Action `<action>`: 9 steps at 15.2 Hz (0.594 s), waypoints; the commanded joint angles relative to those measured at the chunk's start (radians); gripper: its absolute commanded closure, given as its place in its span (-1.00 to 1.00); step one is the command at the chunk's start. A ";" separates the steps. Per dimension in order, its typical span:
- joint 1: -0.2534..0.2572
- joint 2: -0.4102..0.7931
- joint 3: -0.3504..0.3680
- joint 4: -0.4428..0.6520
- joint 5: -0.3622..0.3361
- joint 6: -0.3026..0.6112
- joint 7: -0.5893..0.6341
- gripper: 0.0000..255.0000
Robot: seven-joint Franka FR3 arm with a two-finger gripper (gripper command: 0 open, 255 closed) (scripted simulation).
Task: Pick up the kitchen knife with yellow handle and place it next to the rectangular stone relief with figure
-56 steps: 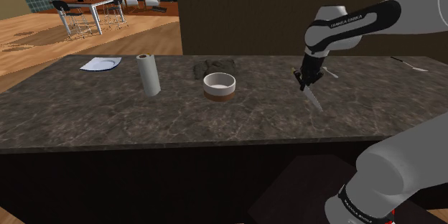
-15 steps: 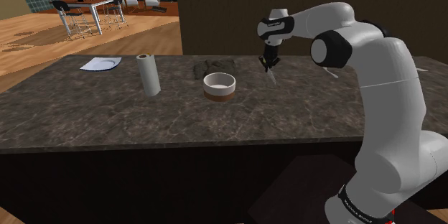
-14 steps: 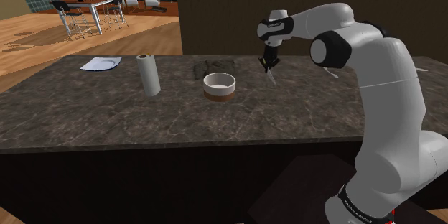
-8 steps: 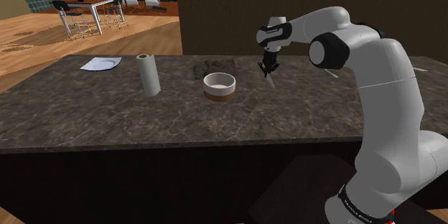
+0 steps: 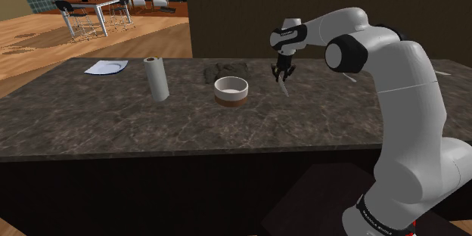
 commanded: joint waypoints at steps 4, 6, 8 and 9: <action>0.000 0.000 0.000 0.000 0.000 0.000 0.000 -1.00; 0.000 -0.012 -0.001 0.014 -0.002 -0.026 0.002 -1.00; 0.000 -0.031 -0.004 0.050 -0.006 -0.081 0.004 -1.00; -0.001 -0.037 -0.005 0.067 -0.007 -0.103 0.006 -1.00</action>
